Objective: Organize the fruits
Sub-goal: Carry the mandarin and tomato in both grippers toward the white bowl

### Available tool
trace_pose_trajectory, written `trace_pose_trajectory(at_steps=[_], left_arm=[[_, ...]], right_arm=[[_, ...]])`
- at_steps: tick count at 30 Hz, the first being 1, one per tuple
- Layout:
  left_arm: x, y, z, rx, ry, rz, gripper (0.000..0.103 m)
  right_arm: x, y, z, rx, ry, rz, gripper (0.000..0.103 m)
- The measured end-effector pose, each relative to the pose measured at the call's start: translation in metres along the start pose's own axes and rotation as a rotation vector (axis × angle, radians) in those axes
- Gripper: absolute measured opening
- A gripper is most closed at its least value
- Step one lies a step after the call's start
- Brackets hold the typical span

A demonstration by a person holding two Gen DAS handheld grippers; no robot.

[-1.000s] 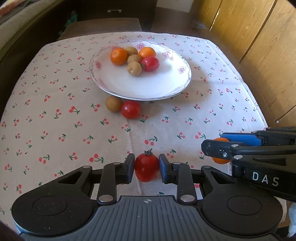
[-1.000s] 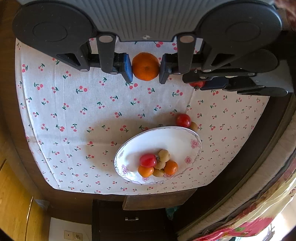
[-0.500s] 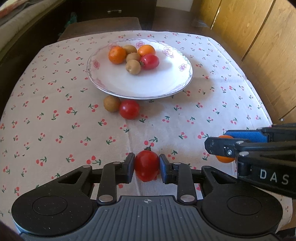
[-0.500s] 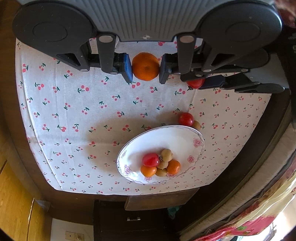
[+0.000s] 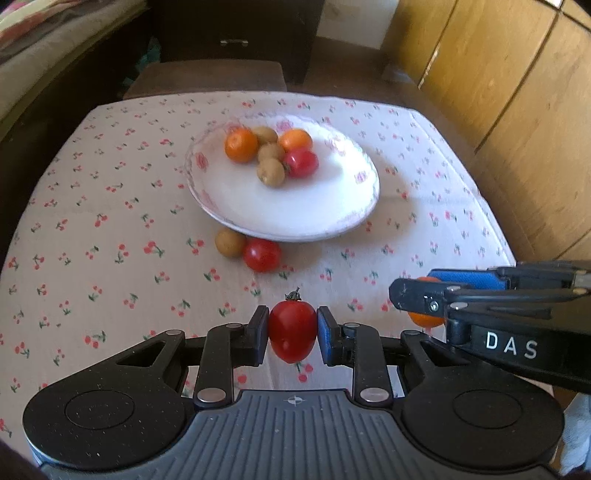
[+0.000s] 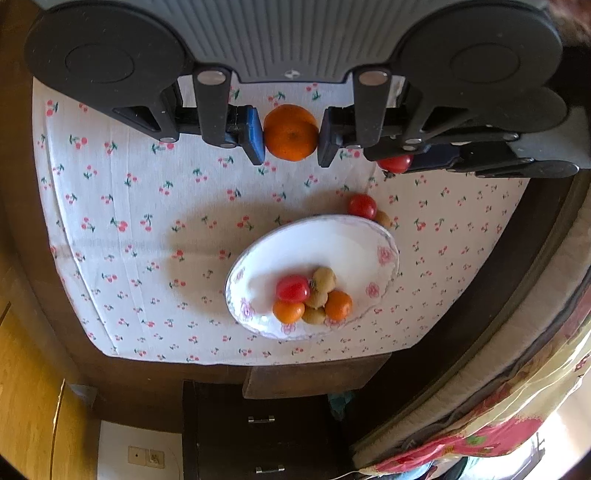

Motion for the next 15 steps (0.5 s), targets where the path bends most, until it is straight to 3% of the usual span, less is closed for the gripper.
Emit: trace_pose_trajectory(at_steps=[15], left_arm=[[-0.050,0.023,0.028,-0.034,-0.066,-0.088,0.035]], right_arm=[[-0.043,0.004,0.045,-0.008,-0.021,-0.001,0.033]])
Point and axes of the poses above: each gripper's, at about its wrist camera, not at the fingertips, and z roughly the way its jaws point, y to its left, x to its underside, the point moved 2 cm from there along z, roughly the way its jaws point, and after that the axes turned 15 degrees about -y, right-handed, at the moved point
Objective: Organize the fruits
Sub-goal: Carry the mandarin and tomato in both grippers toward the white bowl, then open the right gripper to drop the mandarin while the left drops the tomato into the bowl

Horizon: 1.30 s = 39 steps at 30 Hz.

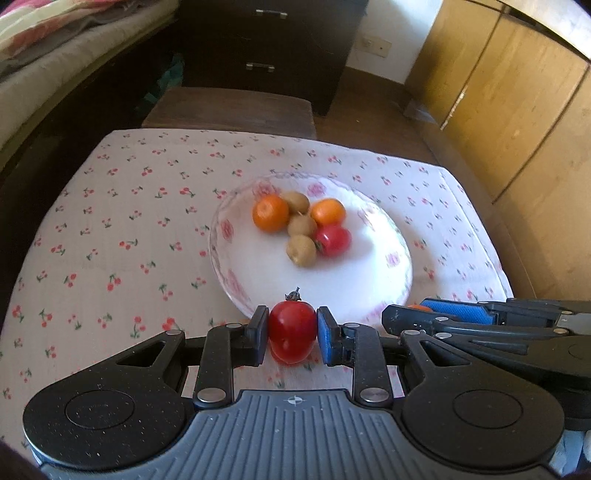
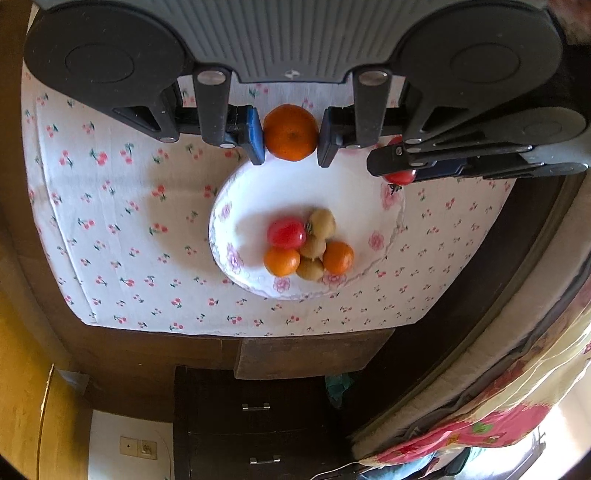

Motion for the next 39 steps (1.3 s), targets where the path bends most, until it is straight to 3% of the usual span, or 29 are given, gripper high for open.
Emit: trace_pose_trajectory(at_steps=[11,39], left_arm=[[-0.010,0.008,0.026,-0.025,0.005,-0.030,0.034],[-0.018,0.010,0.022,-0.049,-0.031,-0.035,0.041]], right_arm=[[-0.014,-0.004,0.030,0.025,0.003,-0.003,0.033],[-0.020,-0.004,0.030,0.046,-0.028,0.016,0.034]])
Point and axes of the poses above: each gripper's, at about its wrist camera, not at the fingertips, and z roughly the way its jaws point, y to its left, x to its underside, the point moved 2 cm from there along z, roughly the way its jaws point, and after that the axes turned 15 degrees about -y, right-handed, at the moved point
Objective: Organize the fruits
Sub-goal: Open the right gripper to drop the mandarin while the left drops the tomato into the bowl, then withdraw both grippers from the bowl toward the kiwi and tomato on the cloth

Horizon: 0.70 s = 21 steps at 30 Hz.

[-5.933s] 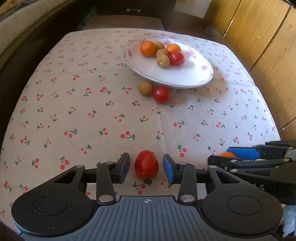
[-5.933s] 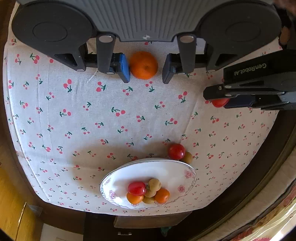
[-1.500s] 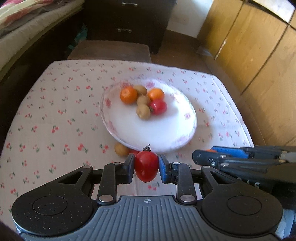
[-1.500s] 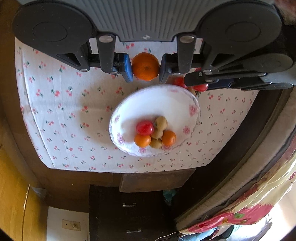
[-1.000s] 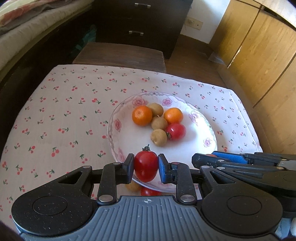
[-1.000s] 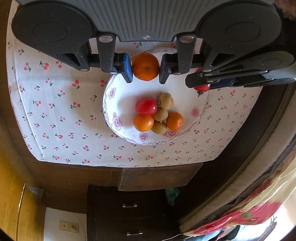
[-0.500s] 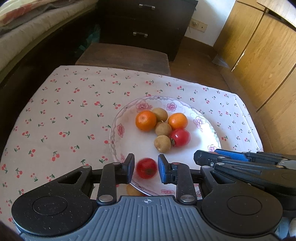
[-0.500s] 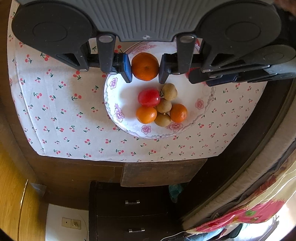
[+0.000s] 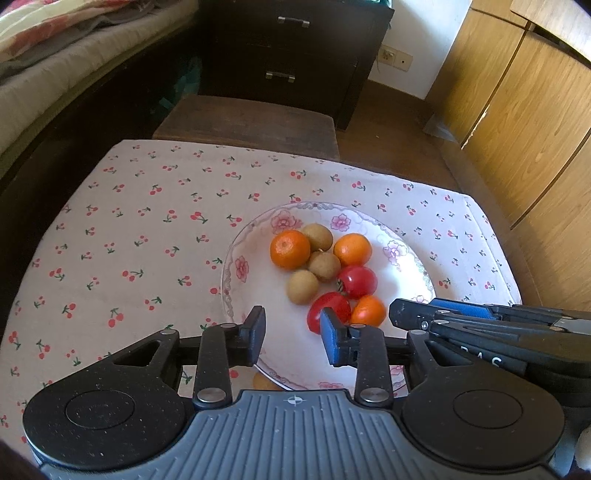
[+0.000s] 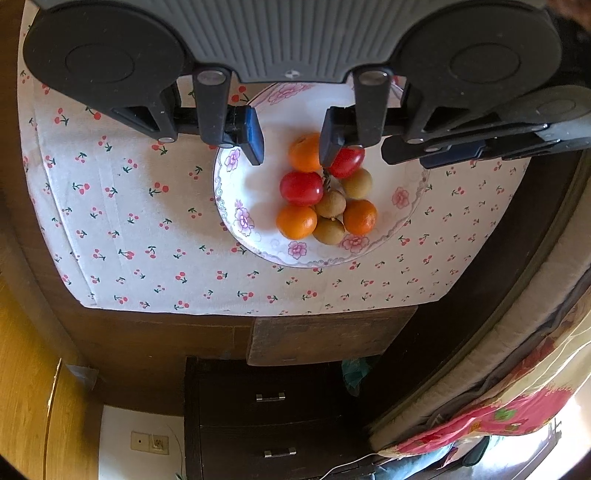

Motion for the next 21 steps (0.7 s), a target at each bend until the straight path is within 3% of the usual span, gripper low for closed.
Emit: trace_pose_trajectory(at_steps=[21], left_arm=[[0.0020,-0.0036,-0.0069,0.002,-0.002,0.028,0.041]], right_arm=[[0.0035,0.0013,-0.0091,0.027,-0.001,0.005,0.034]])
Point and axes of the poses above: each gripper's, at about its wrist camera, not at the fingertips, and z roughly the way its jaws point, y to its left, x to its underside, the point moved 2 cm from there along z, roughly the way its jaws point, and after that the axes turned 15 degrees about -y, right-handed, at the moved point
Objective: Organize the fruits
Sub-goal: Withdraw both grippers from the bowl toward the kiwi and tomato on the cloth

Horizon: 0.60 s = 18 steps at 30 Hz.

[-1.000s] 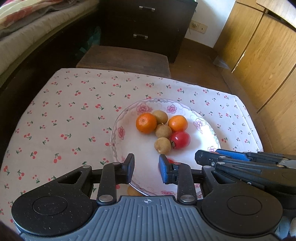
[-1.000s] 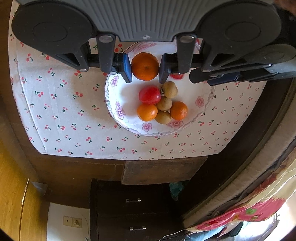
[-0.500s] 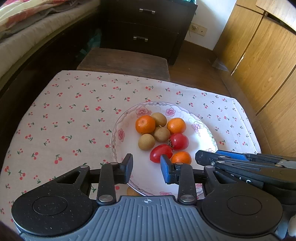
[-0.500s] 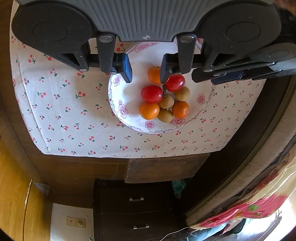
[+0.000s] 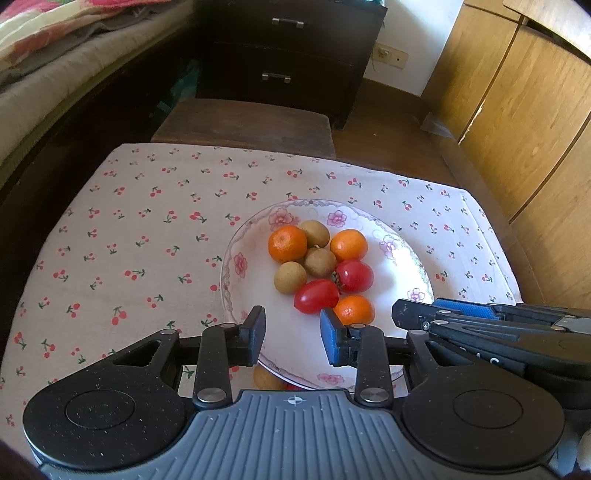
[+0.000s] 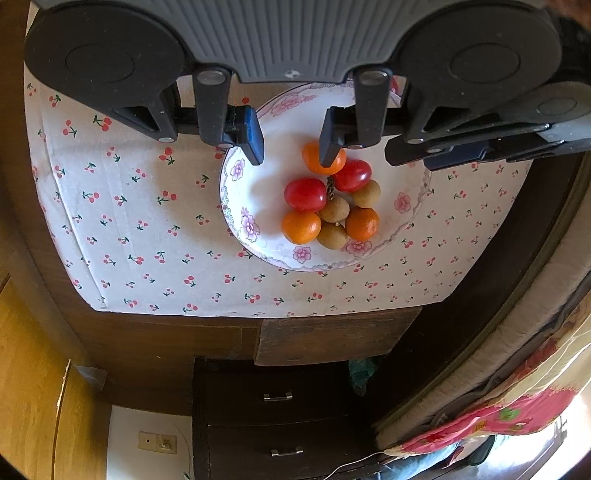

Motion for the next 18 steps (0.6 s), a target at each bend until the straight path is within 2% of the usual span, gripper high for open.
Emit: trace_pose_trajectory(at_steps=[18], left_arm=[[0.005,-0.001,-0.019,0.006,-0.012,0.076,0.040]], right_arm=[[0.011,0.012,-0.019,0.019,0.004,-0.033,0.034]])
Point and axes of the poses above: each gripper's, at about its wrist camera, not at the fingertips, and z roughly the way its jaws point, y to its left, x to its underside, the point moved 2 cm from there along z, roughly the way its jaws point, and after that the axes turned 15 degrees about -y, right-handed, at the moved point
